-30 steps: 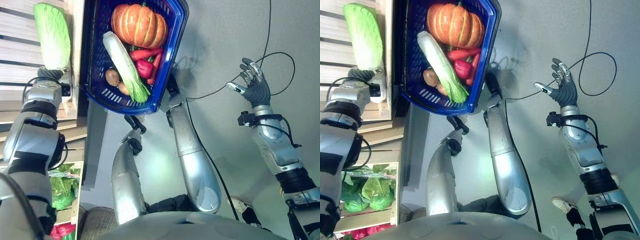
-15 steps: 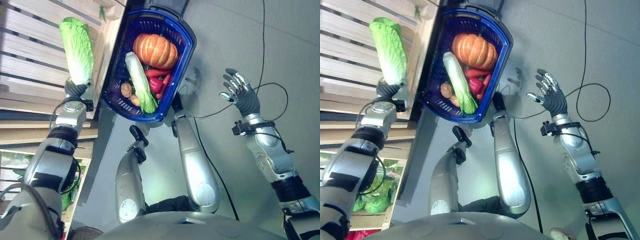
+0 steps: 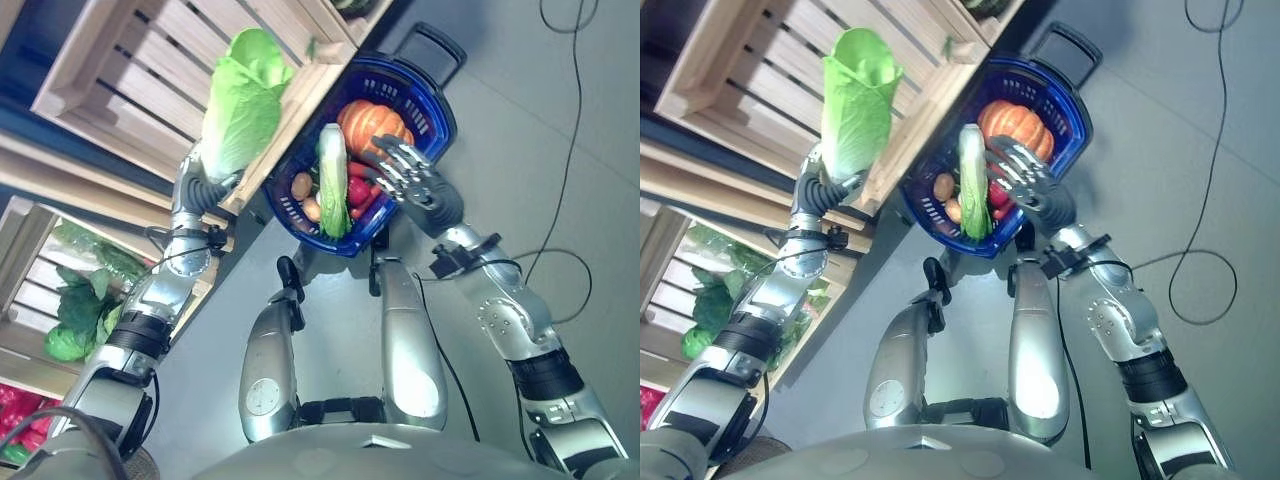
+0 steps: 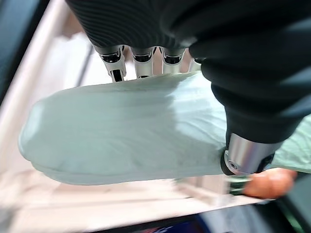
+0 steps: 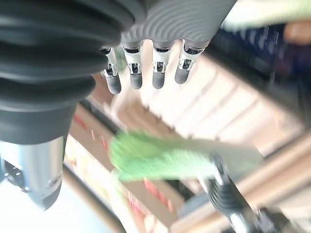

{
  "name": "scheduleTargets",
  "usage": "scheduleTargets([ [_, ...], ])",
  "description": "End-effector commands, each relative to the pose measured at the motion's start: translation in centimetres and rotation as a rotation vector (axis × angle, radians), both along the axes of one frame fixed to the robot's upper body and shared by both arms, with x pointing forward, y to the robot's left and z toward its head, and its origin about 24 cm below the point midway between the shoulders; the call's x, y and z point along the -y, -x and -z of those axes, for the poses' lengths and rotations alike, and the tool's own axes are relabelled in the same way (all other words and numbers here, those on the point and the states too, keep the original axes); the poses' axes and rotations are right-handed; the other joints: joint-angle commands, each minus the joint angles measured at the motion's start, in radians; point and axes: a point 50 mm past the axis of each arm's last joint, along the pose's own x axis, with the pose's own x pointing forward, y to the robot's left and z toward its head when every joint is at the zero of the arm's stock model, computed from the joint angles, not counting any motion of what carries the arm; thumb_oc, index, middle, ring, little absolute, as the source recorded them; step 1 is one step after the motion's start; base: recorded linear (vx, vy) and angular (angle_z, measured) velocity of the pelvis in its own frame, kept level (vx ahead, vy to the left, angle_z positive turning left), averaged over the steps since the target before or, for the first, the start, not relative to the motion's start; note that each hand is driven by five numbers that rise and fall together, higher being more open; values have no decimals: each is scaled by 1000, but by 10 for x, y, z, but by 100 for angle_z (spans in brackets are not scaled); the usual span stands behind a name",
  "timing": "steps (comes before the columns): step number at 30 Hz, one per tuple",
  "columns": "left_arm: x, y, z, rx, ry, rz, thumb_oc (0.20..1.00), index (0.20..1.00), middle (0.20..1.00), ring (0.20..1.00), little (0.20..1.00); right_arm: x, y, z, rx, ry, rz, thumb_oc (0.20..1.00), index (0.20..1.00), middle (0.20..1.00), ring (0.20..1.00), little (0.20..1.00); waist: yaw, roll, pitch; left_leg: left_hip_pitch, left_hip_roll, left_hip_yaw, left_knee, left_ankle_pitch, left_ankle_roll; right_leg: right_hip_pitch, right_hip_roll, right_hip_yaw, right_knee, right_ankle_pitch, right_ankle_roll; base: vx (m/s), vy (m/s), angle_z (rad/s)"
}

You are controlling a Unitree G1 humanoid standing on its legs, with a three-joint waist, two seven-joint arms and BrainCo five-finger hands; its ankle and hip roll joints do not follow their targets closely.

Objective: Pick up fruits and vegetables into the basket

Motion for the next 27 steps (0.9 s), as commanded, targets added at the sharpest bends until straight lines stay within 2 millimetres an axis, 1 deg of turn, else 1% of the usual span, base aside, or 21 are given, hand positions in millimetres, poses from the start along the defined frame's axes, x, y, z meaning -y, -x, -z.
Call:
scheduleTargets([
  [1, 8, 7, -33, 142, -174, 112, 200, 200, 200, 200, 200, -21, 10, -24, 64, -100, -25, 1000, 1000, 1000, 1000, 1000, 5, -32, -27, -45, -56, 38, 32, -21, 101, 122, -16, -30, -39, -85, 64, 23, -90, 16],
  [4, 26, 9, -38, 215, -290, 160, 200, 200, 200, 200, 200, -31, 5, -25, 38, -110, -10, 1000, 1000, 1000, 1000, 1000, 21, -38, -31, -26, -56, 28, 23, -20, 103, 153, -16, -38, -55, -81, 68, 27, -93, 13],
  [7, 41, 9, -43, 238, -362, 212, 200, 200, 200, 200, 200, -39, 2, -26, 14, -126, -12, 1000, 1000, 1000, 1000, 1000, 31, -46, -36, -15, -53, 21, 18, -22, 104, 176, -14, -46, -71, -78, 70, 16, -79, 12],
  [8, 41, 9, -43, 239, -362, 212, 200, 200, 200, 200, 200, -39, 2, -26, 14, -127, -12, 1000, 1000, 1000, 1000, 1000, 32, -46, -36, -14, -53, 21, 18, -22, 104, 177, -14, -46, -71, -78, 70, 20, -64, 12],
  [10, 53, 8, -41, 218, -396, 264, 200, 200, 200, 200, 200, -46, 1, -26, -11, -138, -25, 1000, 1000, 1000, 1000, 1000, 36, -54, -39, -3, -49, 16, 18, -24, 105, 193, -13, -51, -80, -73, 74, 34, -84, 8],
  [13, 64, 7, -37, 190, -439, 292, 200, 200, 200, 200, 200, -52, 0, -25, -23, -139, -37, 1000, 1000, 1000, 1000, 1000, 39, -59, -37, 3, -45, 14, 23, -28, 105, 204, -14, -52, -87, -69, 78, 16, -54, 4],
  [14, 65, 7, -36, 186, -445, 295, 200, 200, 200, 200, 200, -52, 0, -25, -23, -138, -38, 1000, 1000, 1000, 1000, 1000, 40, -59, -37, 3, -45, 14, 23, -29, 105, 205, -14, -52, -87, -69, 78, 3, -40, 4],
  [17, 77, 6, -28, 122, -490, 334, 200, 200, 200, 200, 200, -59, 0, -27, -18, -131, -43, 1000, 1000, 1000, 1000, 1000, 41, -63, -34, 7, -43, 12, 25, -33, 105, 212, -15, -50, -94, -66, 82, -3, -26, 1],
  [19, 81, 7, -23, 97, -509, 354, 200, 200, 200, 200, 200, -60, 1, -29, -10, -126, -44, 1000, 1000, 1000, 1000, 1000, 41, -64, -35, 8, -43, 11, 19, -28, 105, 216, -16, -51, -105, -58, 83, 0, 0, 0],
  [20, 83, 7, -20, 70, -507, 368, 200, 200, 200, 200, 200, -61, 1, -29, -7, -124, -46, 1000, 1000, 1000, 1000, 1000, 42, -64, -32, 13, -42, 10, 22, -34, 105, 221, -17, -50, -103, -63, 85, -1, -31, 1],
  [23, 86, 6, -12, -3, -516, 374, 200, 200, 200, 200, 200, -63, 2, -32, 25, -105, -24, 1000, 1000, 1000, 1000, 1000, 41, -65, -30, 13, -43, 9, 16, -28, 105, 222, -17, -51, -111, -56, 86, 0, 0, 0],
  [25, 87, 4, -8, -52, -523, 368, 200, 200, 200, 200, 200, -64, 2, -34, 41, -92, -16, 1000, 1000, 1000, 1000, 1000, 40, -65, -29, 17, -42, 9, 19, -35, 104, 227, -17, -50, -109, -62, 88, 0, 0, 0],
  [27, 88, 2, -2, -148, -493, 380, 200, 200, 200, 200, 200, -66, 4, -38, 69, -71, -23, 1000, 1000, 1000, 1000, 1000, 36, -63, -31, 20, -43, 8, 13, -30, 103, 230, -17, -49, -118, -55, 89, 0, 0, 0],
])
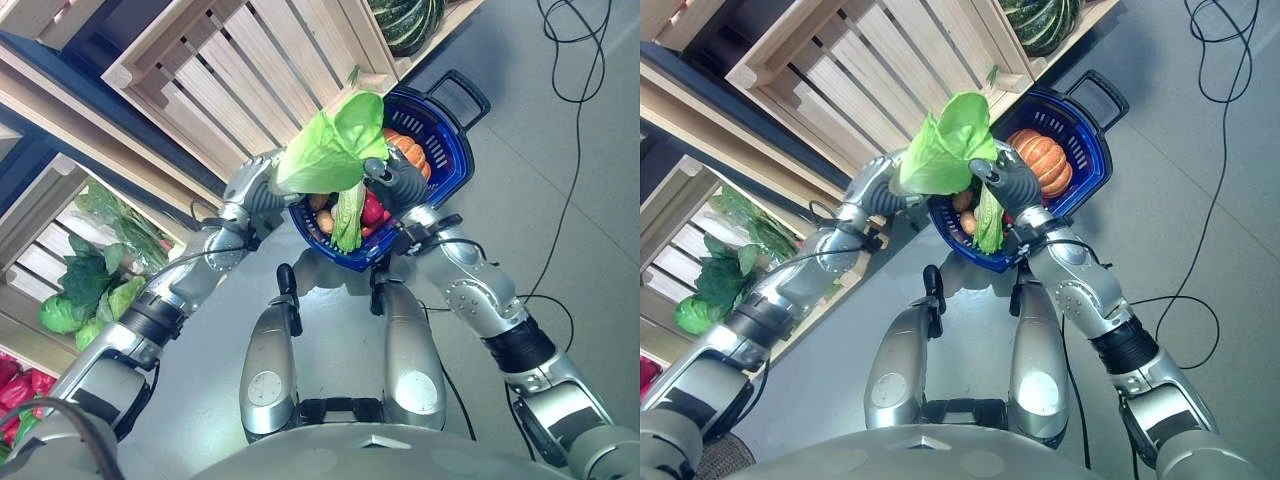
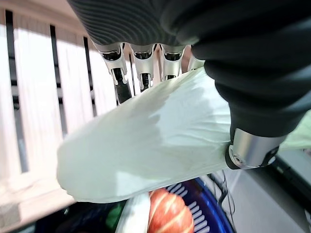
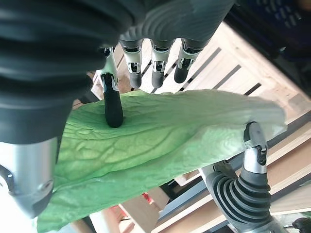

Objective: Pick up fruits and vegetables into the basket

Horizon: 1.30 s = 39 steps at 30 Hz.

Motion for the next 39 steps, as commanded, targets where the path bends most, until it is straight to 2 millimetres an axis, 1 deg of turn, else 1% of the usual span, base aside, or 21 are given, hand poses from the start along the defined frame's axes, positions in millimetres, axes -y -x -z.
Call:
scheduleTargets([
  [1, 33, 9, -14, -26, -24, 164, 200, 200, 200, 200, 200, -39, 18, -48, 228, -70, -185, 1000, 1000, 1000, 1000, 1000, -6, -38, -35, -40, -43, 54, 16, -27, 87, 80, -12, 5, -9, -96, 73, 0, 0, 0],
  [2, 36, 9, -10, -96, 15, 176, 200, 200, 200, 200, 200, -42, 20, -49, 240, -53, -197, 1000, 1000, 1000, 1000, 1000, -7, -37, -37, -40, -44, 55, 10, -20, 88, 79, -11, 5, -15, -89, 72, 0, 0, 0],
  [3, 38, 10, -8, -128, 41, 185, 200, 200, 200, 200, 200, -43, 21, -50, 247, -41, -201, 1000, 1000, 1000, 1000, 1000, -8, -35, -35, -37, -44, 54, 13, -26, 87, 82, -12, 6, -12, -95, 73, 0, 0, 0],
  [4, 40, 10, -6, -171, 81, 195, 200, 200, 200, 200, 200, -44, 22, -51, 258, -30, -202, 1000, 1000, 1000, 1000, 1000, -9, -34, -37, -38, -45, 54, 8, -20, 87, 81, -12, 7, -18, -89, 72, 0, 0, 0],
  [7, 43, 11, 3, -319, 231, 188, 200, 200, 200, 200, 200, -46, 23, -55, 308, 17, -175, 1000, 1000, 1000, 1000, 1000, -10, -28, -39, -31, -46, 56, 4, -20, 86, 86, -12, 7, -23, -90, 71, -9, 28, -1],
  [10, 41, 12, 13, -419, 297, 168, 200, 200, 200, 200, 200, -44, 21, -59, 358, 118, -121, 1000, 1000, 1000, 1000, 1000, -12, -28, -42, -24, -46, 56, 6, -27, 85, 92, -11, 9, -20, -96, 72, -1, 12, 0],
  [11, 41, 11, 14, -429, 304, 166, 200, 200, 200, 200, 200, -43, 20, -59, 367, 136, -109, 1000, 1000, 1000, 1000, 1000, -12, -28, -43, -23, -47, 56, 5, -27, 84, 93, -11, 9, -21, -96, 72, 0, 0, 0],
  [13, 40, 11, 17, -491, 364, 159, 200, 200, 200, 200, 200, -37, 15, -59, 412, 264, -22, 1000, 1000, 1000, 1000, 1000, -15, -28, -51, -17, -45, 58, 6, -28, 84, 97, -11, 10, -20, -98, 70, 6, 11, -2],
  [14, 40, 12, 18, -514, 396, 158, 200, 200, 200, 200, 200, -34, 13, -60, 416, 293, 11, 1000, 1000, 1000, 1000, 1000, -16, -29, -56, -17, -45, 60, 2, -23, 85, 96, -11, 10, -26, -92, 68, 23, 33, -1],
  [16, 41, 13, 20, -548, 458, 157, 200, 200, 200, 200, 200, -25, 7, -63, 463, 351, 110, 1000, 1000, 1000, 1000, 1000, -20, -28, -57, -8, -43, 64, 9, -33, 85, 102, -12, 13, -20, -101, 66, 22, 45, -1],
  [20, 41, 14, 25, -594, 581, 136, 200, 200, 200, 200, 200, -5, 5, -75, 549, 364, 268, 1000, 1000, 1000, 1000, 1000, -34, -27, -61, 4, -41, 70, 8, -39, 85, 109, -12, 20, -19, -104, 63, 12, 58, -3],
  [22, 39, 14, 26, -574, 608, 114, 200, 200, 200, 200, 200, 2, 5, -78, 565, 376, 313, 1000, 1000, 1000, 1000, 1000, -39, -26, -62, 6, -41, 71, 8, -43, 85, 108, -12, 23, -16, -106, 64, 6, 60, -6],
  [23, 35, 13, 25, -534, 616, 86, 200, 200, 200, 200, 200, 9, 4, -79, 574, 401, 365, 1000, 1000, 1000, 1000, 1000, -43, -27, -64, 7, -41, 72, 13, -47, 85, 106, -12, 27, -12, -107, 64, 8, 43, -7],
  [25, 32, 12, 20, -487, 623, 64, 200, 200, 200, 200, 200, 15, 3, -81, 577, 419, 413, 1000, 1000, 1000, 1000, 1000, -45, -28, -64, 8, -41, 74, 16, -49, 87, 105, -13, 29, -10, -109, 63, 8, 27, -8],
  [26, 28, 11, 16, -446, 639, 46, 200, 200, 200, 200, 200, 24, 2, -84, 581, 427, 492, 1000, 1000, 1000, 1000, 1000, -46, -29, -64, 10, -40, 76, 21, -53, 88, 108, -13, 31, -9, -110, 62, -1, 16, -6],
  [27, 27, 11, 16, -442, 642, 43, 200, 200, 200, 200, 200, 26, 2, -85, 582, 425, 505, 1000, 1000, 1000, 1000, 1000, -46, -30, -66, 8, -40, 77, 17, -47, 88, 107, -13, 32, -14, -104, 61, 0, 0, 0],
  [28, 25, 11, 14, -421, 655, 35, 200, 200, 200, 200, 200, 32, 2, -86, 585, 415, 548, 1000, 1000, 1000, 1000, 1000, -46, -30, -64, 11, -38, 78, 23, -55, 88, 111, -13, 32, -10, -111, 61, 0, 0, 0],
  [33, 19, 14, 7, -332, 750, 2, 200, 200, 200, 200, 200, 63, 5, -91, 574, 337, 757, 1000, 1000, 1000, 1000, 1000, -50, -35, -62, 13, -31, 83, 27, -63, 90, 113, -13, 33, -9, -111, 61, 0, 0, 0],
  [35, 18, 15, 7, -308, 781, -14, 200, 200, 200, 200, 200, 69, 7, -92, 576, 301, 800, 1000, 1000, 1000, 1000, 1000, -53, -36, -58, 10, -30, 86, 28, -66, 91, 107, -12, 35, -5, -111, 62, 0, 0, 0],
  [39, 15, 16, 7, -278, 809, -39, 200, 200, 200, 200, 200, 75, 8, -89, 544, 283, 812, 1000, 1000, 1000, 1000, 1000, -58, -39, -55, 5, -29, 89, 34, -70, 91, 100, -11, 37, 1, -112, 63, 0, 0, 0],
])
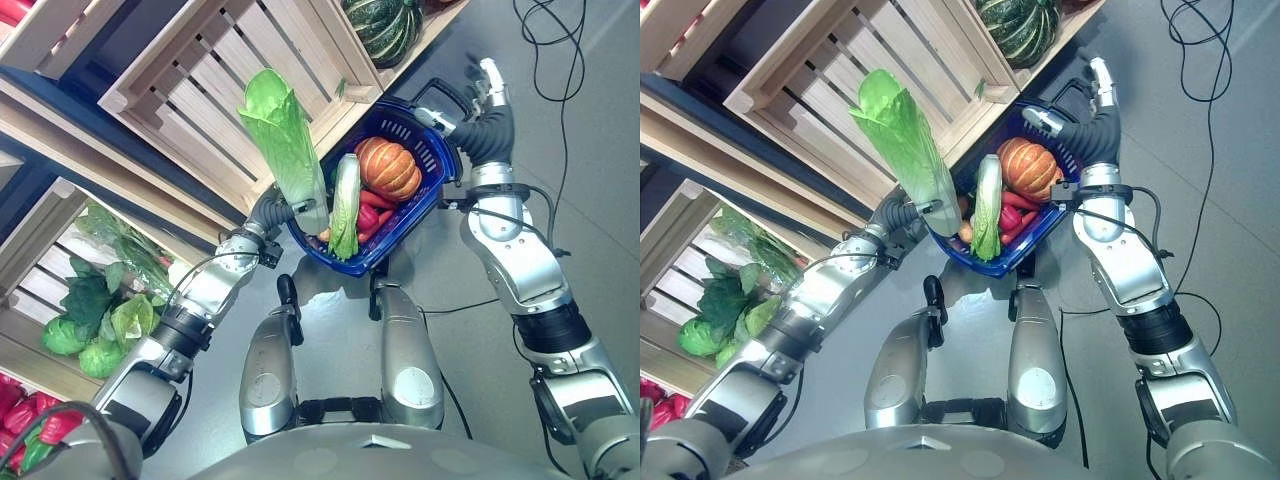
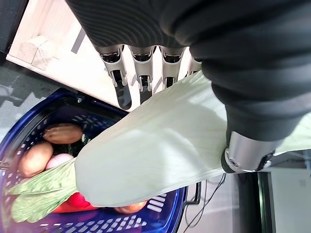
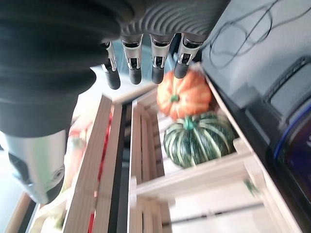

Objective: Pick up fruits and vegetables into the basket

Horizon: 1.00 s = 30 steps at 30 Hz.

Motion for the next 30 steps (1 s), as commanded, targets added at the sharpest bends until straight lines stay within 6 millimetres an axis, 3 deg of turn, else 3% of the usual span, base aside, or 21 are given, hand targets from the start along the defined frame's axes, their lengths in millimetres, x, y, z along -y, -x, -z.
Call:
scheduleTargets([
  [1, 0, 8, -28, 167, 114, -6, 200, 200, 200, 200, 200, -4, 19, -25, 147, -56, -72, 1000, 1000, 1000, 1000, 1000, -21, -39, -55, -63, -26, 56, 70, -65, 82, 52, -16, 18, 28, -116, 61, 0, 0, 0],
  [5, -5, 6, -32, 196, 38, -18, 200, 200, 200, 200, 200, -13, 11, -4, -55, -73, -242, 1000, 1000, 1000, 1000, 1000, -20, -46, -56, -69, -24, 58, 85, -68, 84, 48, -14, 19, 35, -117, 59, 0, 0, 0],
  [11, -4, 1, -32, 203, -120, 13, 200, 200, 200, 200, 200, -38, 7, 16, -189, -33, -432, 1000, 1000, 1000, 1000, 1000, -11, -51, -56, -72, -23, 55, 89, -62, 84, 54, -14, 10, 33, -116, 57, -4, -32, 0],
  [22, 16, -2, -31, 195, -297, 143, 200, 200, 200, 200, 200, -81, 7, 32, -289, 73, -606, 1000, 1000, 1000, 1000, 1000, 11, -46, -48, -64, -35, 39, 71, -52, 85, 64, -16, 2, 26, -113, 58, -4, 1, 3],
  [30, 29, -2, -27, 159, -405, 240, 200, 200, 200, 200, 200, -96, 8, 28, -271, 106, -652, 1000, 1000, 1000, 1000, 1000, 21, -45, -53, -63, -42, 33, 57, -44, 85, 70, -22, -2, 7, -100, 63, -8, 4, 3],
])
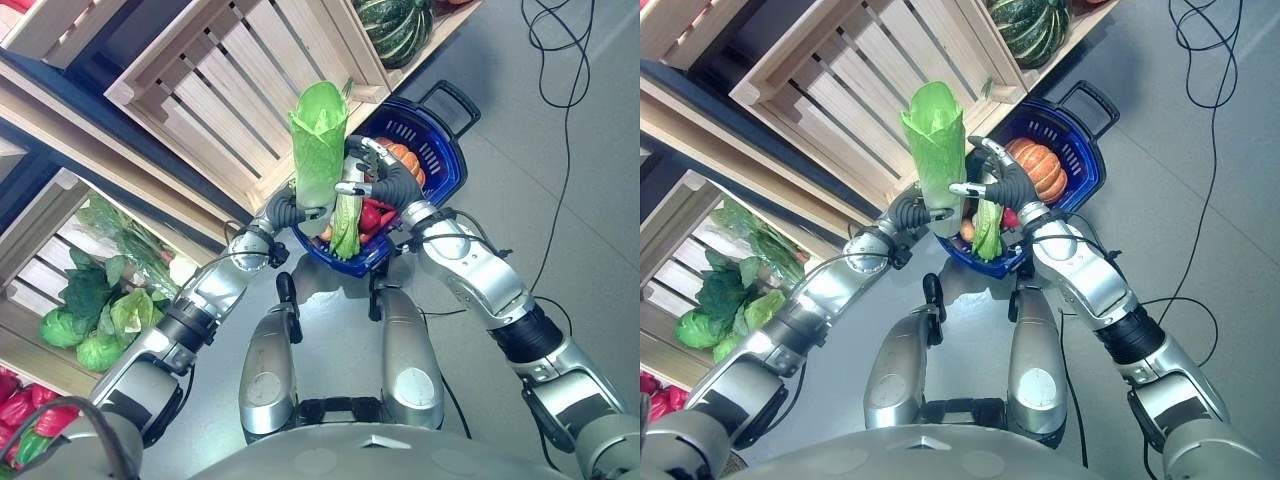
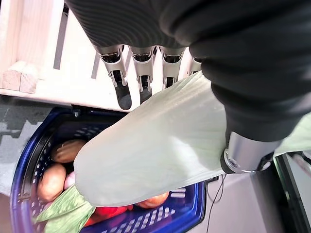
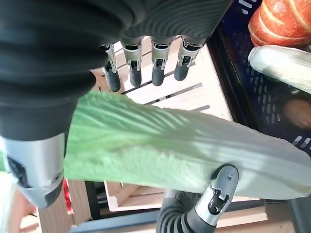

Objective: Pick up fruits and vegetables into the basket

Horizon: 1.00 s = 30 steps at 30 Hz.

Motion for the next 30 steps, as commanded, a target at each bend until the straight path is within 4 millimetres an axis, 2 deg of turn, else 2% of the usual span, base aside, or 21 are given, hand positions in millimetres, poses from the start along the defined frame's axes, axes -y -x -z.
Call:
scheduleTargets([
  [1, 14, 6, -18, 90, -74, 111, 200, 200, 200, 200, 200, -23, 7, -30, 126, -70, -96, 1000, 1000, 1000, 1000, 1000, 3, -41, -55, -52, -43, 53, 43, -43, 87, 56, -16, 16, 10, -101, 62, 0, 0, 0],
  [7, 21, 6, -19, 128, -140, 126, 200, 200, 200, 200, 200, -30, 6, -29, 100, -65, -117, 1000, 1000, 1000, 1000, 1000, 11, -43, -55, -51, -43, 49, 39, -45, 85, 62, -19, 13, 5, -101, 65, -3, 1, 1],
  [16, 25, 4, -43, 438, -354, 98, 200, 200, 200, 200, 200, -35, 2, -11, -32, -86, -97, 1000, 1000, 1000, 1000, 1000, 28, -54, -57, -52, -45, 42, 31, -46, 85, 70, -27, -2, -4, -99, 70, -9, -8, 3],
  [24, 29, 3, -62, 645, -414, 47, 200, 200, 200, 200, 200, -34, -4, 0, -73, -103, -51, 1000, 1000, 1000, 1000, 1000, 42, -68, -52, -55, -46, 36, 24, -49, 84, 73, -29, -14, -7, -99, 74, -9, -18, 1],
  [30, 38, 2, -71, 705, -434, 48, 200, 200, 200, 200, 200, -42, -3, 1, -80, -126, -110, 1000, 1000, 1000, 1000, 1000, 44, -79, -50, -54, -40, 39, 29, -55, 85, 77, -32, -19, -5, -100, 75, -1, -8, 3],
])
